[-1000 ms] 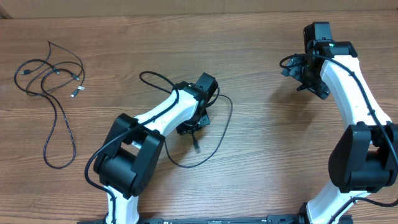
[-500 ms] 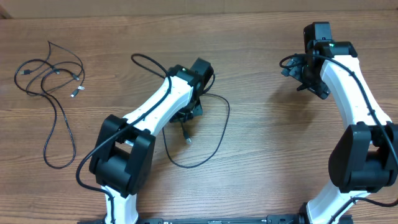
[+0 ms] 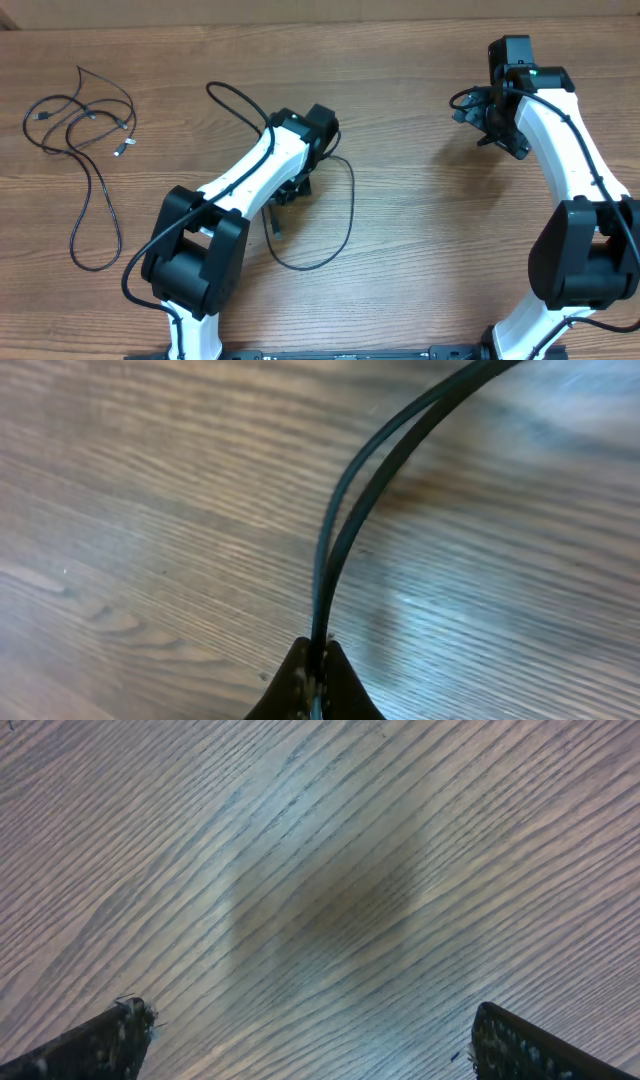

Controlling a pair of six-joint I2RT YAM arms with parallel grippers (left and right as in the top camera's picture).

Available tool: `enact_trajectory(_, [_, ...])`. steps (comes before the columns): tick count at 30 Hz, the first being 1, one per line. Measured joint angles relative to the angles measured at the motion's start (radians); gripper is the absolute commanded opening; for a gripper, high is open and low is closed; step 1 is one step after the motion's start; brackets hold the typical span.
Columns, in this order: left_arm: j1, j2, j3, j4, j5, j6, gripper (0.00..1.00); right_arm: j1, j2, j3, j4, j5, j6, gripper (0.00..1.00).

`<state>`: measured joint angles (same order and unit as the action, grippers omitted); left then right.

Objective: Untangle cables
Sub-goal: 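Lift the grasped cable with the left gripper and pull it up-left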

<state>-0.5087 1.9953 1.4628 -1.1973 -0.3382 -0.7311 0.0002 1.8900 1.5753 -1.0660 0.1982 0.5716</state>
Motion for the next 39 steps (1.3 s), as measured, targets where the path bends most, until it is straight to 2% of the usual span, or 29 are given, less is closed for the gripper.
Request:
enact_trajectory(4, [0.013, 0.000, -0.045, 0.021, -0.004, -0.011, 0.08, 0.000, 0.000, 0.000, 0.000, 0.000, 0.000, 1.00])
enact_trajectory(6, [0.026, 0.000, -0.070, 0.034, -0.007, -0.021, 0.20, 0.000, 0.000, 0.000, 0.000, 0.000, 0.000, 1.00])
enact_trajectory(8, [0.035, 0.000, -0.079, 0.042, -0.006, -0.024, 0.27, 0.000, 0.000, 0.000, 0.000, 0.000, 0.000, 1.00])
enact_trajectory(9, [0.040, 0.000, -0.080, 0.045, -0.007, -0.026, 0.35, 0.000, 0.000, 0.000, 0.000, 0.000, 0.000, 1.00])
enact_trajectory(18, [0.047, 0.000, -0.082, 0.080, -0.008, -0.004, 0.58, 0.000, 0.000, 0.000, 0.000, 0.000, 0.000, 1.00])
enact_trajectory(28, [0.096, 0.000, -0.082, 0.174, 0.062, 0.132, 0.56, 0.000, 0.000, 0.000, 0.000, 0.000, 0.000, 1.00])
enact_trajectory(32, [0.140, 0.000, -0.083, 0.196, 0.108, 0.198, 0.51, 0.000, 0.000, 0.000, 0.000, 0.000, 0.000, 1.00])
enact_trajectory(34, [0.160, 0.000, -0.087, 0.215, 0.138, 0.232, 0.45, 0.000, 0.000, 0.000, 0.000, 0.000, 0.000, 1.00])
enact_trajectory(39, [0.191, 0.000, -0.133, 0.256, 0.189, 0.269, 0.42, 0.000, 0.000, 0.000, 0.000, 0.000, -0.001, 1.00])
